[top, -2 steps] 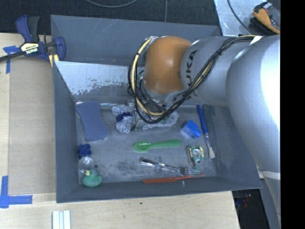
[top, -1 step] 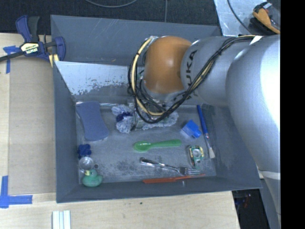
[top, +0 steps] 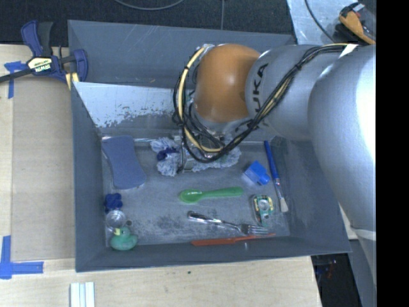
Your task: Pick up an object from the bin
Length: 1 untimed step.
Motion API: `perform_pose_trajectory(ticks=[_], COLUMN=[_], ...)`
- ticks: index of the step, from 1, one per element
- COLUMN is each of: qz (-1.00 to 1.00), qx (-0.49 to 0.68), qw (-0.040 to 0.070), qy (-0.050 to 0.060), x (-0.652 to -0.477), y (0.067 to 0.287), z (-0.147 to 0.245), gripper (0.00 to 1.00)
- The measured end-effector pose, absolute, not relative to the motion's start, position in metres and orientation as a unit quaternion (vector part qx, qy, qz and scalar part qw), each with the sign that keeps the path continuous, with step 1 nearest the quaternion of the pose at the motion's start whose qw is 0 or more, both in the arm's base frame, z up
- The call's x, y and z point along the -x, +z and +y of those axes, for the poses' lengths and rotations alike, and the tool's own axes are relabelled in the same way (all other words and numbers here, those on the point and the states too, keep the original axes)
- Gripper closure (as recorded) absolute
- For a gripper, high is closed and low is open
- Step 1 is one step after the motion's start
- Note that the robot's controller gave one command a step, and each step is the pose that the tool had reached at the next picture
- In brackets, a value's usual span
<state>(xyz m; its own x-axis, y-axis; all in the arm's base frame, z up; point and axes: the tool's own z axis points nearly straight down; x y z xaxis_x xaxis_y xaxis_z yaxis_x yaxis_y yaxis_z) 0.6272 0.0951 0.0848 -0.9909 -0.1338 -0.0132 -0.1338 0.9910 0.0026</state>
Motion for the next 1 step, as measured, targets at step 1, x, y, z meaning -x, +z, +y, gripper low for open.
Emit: perform_pose_trajectory(ticks=[1], qz=[0.998], qx=[0.067], qw=[0.002], qy=[0.001], x=[-0.6248], y=[0.1208], z=[0.0947], gripper=[1.0])
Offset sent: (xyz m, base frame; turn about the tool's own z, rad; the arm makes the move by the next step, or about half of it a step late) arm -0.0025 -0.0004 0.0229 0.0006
